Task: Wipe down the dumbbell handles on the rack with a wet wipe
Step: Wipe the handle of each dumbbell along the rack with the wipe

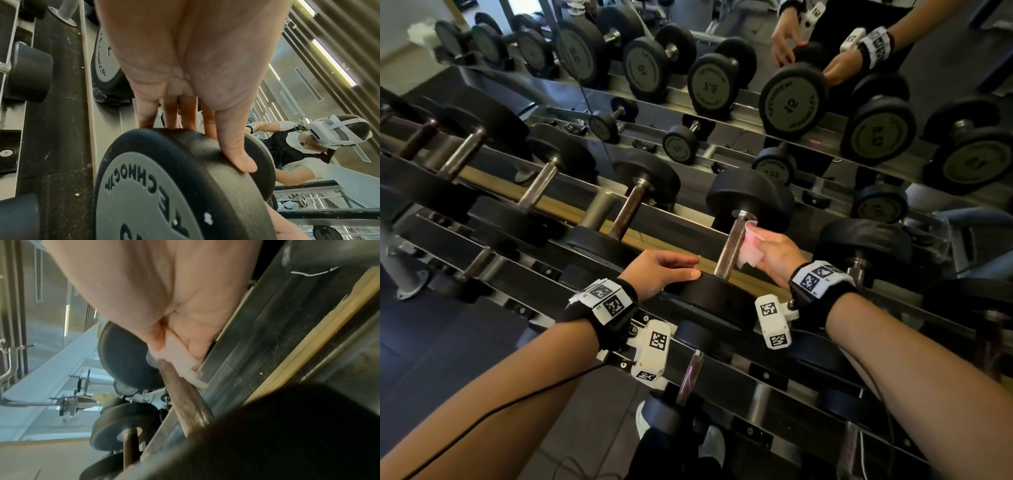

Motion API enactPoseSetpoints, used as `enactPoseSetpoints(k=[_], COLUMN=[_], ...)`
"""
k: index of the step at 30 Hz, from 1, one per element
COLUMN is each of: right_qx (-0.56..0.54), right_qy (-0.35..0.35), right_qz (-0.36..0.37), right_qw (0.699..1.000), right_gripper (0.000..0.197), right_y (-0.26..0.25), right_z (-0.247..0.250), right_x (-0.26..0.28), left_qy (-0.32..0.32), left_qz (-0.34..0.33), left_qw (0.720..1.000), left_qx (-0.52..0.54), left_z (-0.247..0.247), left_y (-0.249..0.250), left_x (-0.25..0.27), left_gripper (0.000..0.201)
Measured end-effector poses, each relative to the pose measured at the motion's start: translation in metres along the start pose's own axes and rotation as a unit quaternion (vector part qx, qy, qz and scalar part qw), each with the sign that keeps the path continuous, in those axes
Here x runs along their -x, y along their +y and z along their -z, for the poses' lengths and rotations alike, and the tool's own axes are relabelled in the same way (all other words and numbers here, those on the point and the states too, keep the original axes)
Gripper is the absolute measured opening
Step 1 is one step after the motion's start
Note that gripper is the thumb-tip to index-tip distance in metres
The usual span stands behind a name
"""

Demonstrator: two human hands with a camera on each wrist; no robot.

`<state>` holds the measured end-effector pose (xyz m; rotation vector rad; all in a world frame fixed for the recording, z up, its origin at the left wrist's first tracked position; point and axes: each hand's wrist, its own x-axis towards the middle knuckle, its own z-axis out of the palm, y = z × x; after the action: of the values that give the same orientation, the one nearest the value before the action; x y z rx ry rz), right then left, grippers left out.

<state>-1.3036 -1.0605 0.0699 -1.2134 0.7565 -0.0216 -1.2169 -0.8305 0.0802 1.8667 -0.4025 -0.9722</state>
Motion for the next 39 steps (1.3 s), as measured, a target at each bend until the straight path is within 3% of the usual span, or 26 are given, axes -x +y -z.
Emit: enactPoseSetpoints(k=[2, 5, 7, 10, 11, 14, 16, 18, 21, 24, 31, 33, 35, 39], right_qx=[0.102, 0.252, 0.234, 0.229, 0.236, 0.208, 0.106, 0.023, -0.032, -0.01, 0.013, 0.016, 0.007, 0.023], right_qy=[-0.006, -0.08, -0.13, -0.137, -0.137, -0.068, 0.04, 0.083, 0.074, 0.009, -0.085, -0.059, 0.013, 0.095], right_qz=[0.021, 0.016, -0.015, -0.033, -0.032, -0.029, -0.043, -0.038, -0.047, -0.052, -0.053, -0.048, -0.048, -0.125], right_qw=[0.995, 0.964, 0.964, 0.963, 0.962, 0.975, 0.993, 0.996, 0.996, 0.999, 0.995, 0.997, 0.999, 0.987], right_gripper=[0.037, 0.035, 0.033, 0.014, 0.018, 0.022, 0.032, 0.036, 0.037, 0.042, 0.037, 0.039, 0.038, 0.035], right_y=[0.007, 0.024, 0.032, 0.033, 0.028, 0.014, 0.008, 0.004, 0.006, 0.016, 0.029, 0.022, 0.014, 0.016], right_z=[-0.004, 0.001, 0.004, 0.005, 0.007, 0.014, 0.022, 0.027, 0.019, 0.003, 0.016, 0.023, 0.029, 0.033], right_x=[0.0, 0.014, 0.028, 0.036, 0.035, 0.03, 0.022, 0.014, 0.006, 0.003, 0.026, 0.025, 0.013, -0.014], left_qy=[0.0, 0.0, 0.0, -0.003, -0.005, -0.007, -0.007, -0.006, -0.009, -0.011, -0.006, -0.006, -0.007, -0.003], left_qz=[0.0, 0.003, 0.005, 0.009, 0.009, 0.006, 0.002, 0.002, 0.001, 0.0, 0.003, 0.002, 0.002, 0.0], left_qw=[1.0, 1.0, 1.0, 1.0, 1.0, 1.0, 1.0, 1.0, 1.0, 1.0, 1.0, 1.0, 0.999, 0.998], left_qx=[-0.006, -0.015, -0.016, -0.015, -0.015, -0.013, -0.013, -0.01, -0.01, -0.005, -0.017, -0.028, -0.042, -0.057], left_z=[0.0, 0.0, 0.0, 0.0, 0.0, 0.0, 0.0, 0.0, 0.0, 0.0, 0.001, 0.001, 0.001, 0.002], left_y=[0.001, 0.0, 0.0, 0.001, 0.002, 0.001, 0.0, -0.001, -0.002, -0.003, -0.008, -0.008, -0.007, -0.006], left_x=[0.001, 0.001, 0.001, 0.002, 0.002, 0.003, 0.002, 0.002, 0.002, 0.002, -0.001, -0.001, -0.001, -0.001], left_gripper=[0.032, 0.032, 0.032, 0.037, 0.039, 0.044, 0.039, 0.034, 0.042, 0.051, 0.034, 0.027, 0.021, 0.018])
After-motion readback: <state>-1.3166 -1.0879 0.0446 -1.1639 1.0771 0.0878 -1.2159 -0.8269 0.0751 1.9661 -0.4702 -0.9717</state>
